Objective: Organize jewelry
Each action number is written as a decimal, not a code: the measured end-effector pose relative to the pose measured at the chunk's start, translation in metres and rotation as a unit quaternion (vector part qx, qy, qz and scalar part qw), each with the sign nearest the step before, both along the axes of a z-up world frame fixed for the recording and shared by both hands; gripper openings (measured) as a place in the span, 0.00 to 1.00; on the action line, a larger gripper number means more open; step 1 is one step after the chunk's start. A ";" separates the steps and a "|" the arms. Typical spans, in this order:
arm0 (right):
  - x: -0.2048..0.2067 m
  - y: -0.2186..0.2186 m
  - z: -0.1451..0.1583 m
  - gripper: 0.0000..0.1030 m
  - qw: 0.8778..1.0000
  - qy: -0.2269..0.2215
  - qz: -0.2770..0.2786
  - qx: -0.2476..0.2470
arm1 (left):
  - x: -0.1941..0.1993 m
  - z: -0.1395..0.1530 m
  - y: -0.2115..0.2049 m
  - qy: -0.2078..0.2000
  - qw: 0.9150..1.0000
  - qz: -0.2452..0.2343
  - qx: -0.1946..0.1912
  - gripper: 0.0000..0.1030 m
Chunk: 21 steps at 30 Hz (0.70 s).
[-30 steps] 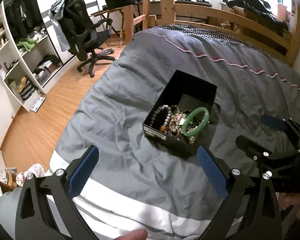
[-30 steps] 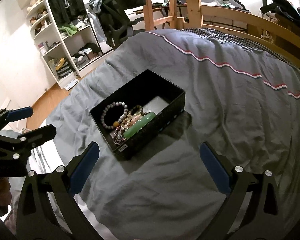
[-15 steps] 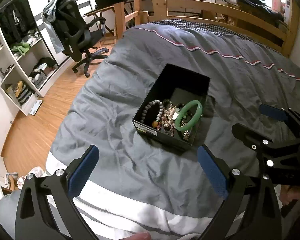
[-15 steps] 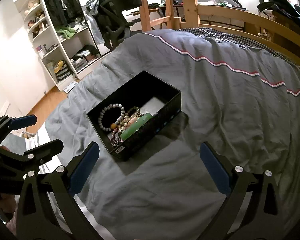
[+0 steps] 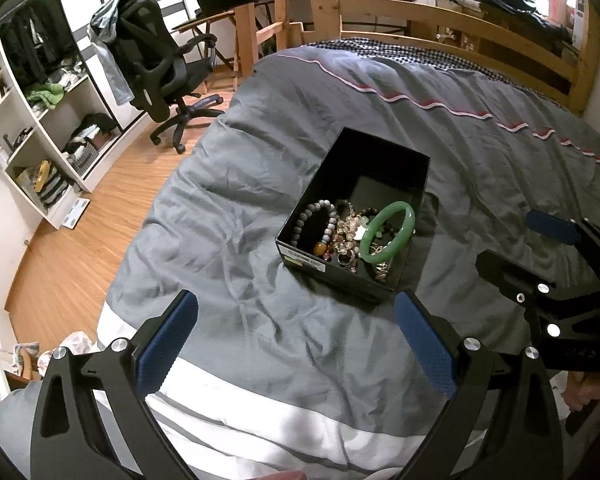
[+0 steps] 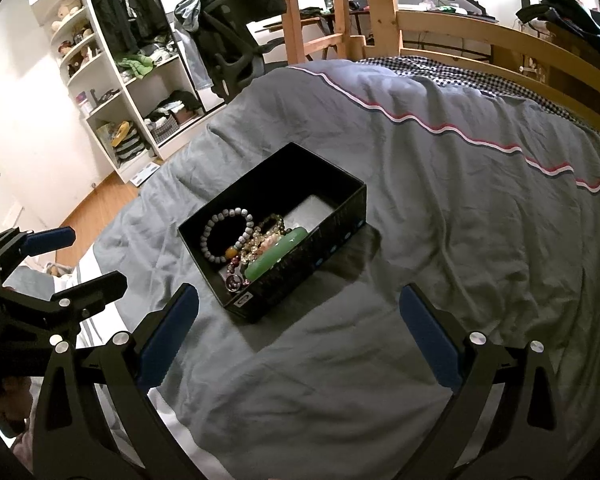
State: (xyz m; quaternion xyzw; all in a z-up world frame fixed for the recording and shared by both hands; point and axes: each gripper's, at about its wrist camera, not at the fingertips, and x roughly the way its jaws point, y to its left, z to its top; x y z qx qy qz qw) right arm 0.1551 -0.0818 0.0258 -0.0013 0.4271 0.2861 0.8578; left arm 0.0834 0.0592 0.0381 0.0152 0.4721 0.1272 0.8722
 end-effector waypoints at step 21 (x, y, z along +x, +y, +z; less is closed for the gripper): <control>0.000 0.000 0.000 0.96 1.000 0.000 0.001 0.000 | 0.000 -0.002 0.004 0.003 1.000 -0.001 0.005 0.94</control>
